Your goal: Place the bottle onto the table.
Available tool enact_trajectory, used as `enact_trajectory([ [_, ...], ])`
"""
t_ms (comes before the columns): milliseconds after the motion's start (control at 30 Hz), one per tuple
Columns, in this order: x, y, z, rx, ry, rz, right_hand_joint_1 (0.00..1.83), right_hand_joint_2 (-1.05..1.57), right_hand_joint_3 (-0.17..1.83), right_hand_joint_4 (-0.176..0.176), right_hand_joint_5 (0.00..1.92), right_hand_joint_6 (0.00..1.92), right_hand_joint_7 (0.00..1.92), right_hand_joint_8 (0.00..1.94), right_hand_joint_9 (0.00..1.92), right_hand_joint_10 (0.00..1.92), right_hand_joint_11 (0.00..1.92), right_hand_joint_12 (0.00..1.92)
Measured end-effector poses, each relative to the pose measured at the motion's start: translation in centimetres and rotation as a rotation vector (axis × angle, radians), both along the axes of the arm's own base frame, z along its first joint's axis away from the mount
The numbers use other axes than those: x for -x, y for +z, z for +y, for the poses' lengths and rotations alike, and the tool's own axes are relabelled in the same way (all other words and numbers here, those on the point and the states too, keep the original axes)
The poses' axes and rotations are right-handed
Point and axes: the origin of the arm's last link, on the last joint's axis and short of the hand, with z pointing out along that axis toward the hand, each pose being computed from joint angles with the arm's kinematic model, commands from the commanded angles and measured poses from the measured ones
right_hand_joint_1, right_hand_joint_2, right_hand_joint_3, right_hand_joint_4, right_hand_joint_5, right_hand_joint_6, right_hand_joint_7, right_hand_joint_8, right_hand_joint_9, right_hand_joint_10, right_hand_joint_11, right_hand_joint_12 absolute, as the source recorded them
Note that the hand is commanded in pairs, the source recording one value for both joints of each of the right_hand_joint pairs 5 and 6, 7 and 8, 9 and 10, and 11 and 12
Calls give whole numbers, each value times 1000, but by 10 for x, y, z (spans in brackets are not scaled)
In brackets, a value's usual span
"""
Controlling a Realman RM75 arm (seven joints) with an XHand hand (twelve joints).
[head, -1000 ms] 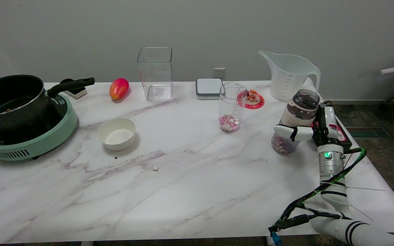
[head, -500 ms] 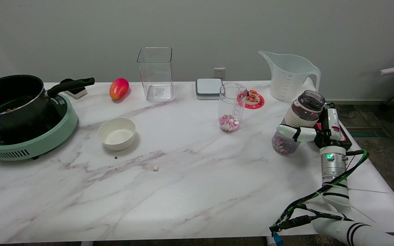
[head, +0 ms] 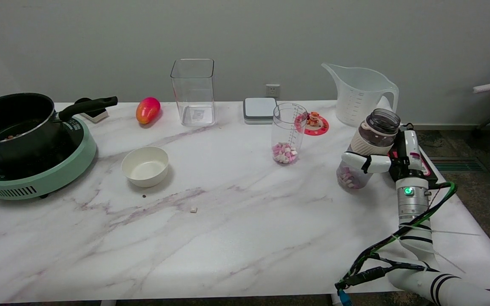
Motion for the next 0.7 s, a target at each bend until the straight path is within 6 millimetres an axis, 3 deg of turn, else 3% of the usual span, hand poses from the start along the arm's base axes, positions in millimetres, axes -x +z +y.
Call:
enact_trajectory([
  [700, -13, -2, -7, -7, 13, 61, 1145, 1424, 419, 0, 1558, 1558, 1649, 1649, 1572, 1572, 1305, 1305],
])
